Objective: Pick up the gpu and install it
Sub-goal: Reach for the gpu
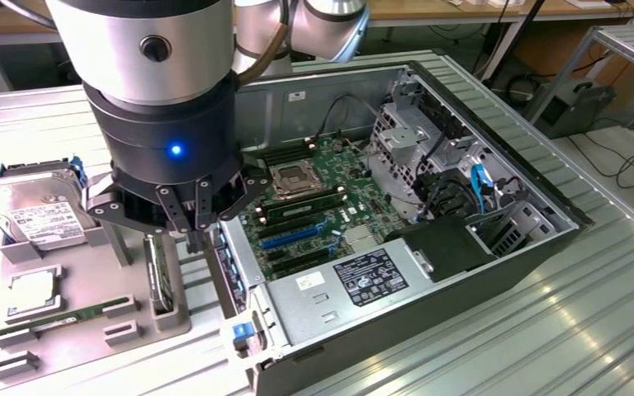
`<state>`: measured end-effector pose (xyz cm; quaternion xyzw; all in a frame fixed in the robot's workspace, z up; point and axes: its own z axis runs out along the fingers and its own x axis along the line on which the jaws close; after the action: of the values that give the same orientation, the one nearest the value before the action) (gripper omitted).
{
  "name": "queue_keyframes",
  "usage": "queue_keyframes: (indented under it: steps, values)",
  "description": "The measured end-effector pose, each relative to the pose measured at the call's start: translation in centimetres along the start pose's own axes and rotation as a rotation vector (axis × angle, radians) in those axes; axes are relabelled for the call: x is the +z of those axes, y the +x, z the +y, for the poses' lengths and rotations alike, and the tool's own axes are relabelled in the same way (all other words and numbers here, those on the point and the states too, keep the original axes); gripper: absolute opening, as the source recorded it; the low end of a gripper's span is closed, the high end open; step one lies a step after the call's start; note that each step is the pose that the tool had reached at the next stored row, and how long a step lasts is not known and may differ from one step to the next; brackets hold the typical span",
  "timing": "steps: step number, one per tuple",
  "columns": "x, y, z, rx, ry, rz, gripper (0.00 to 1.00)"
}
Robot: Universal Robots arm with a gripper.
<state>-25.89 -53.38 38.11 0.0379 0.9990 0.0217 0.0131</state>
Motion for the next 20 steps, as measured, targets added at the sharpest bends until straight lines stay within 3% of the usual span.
queue_keyframes:
  steps: [20]
  values:
    - [0.01, -0.06, -0.80, 0.000, 0.0000, 0.0000, 0.11]
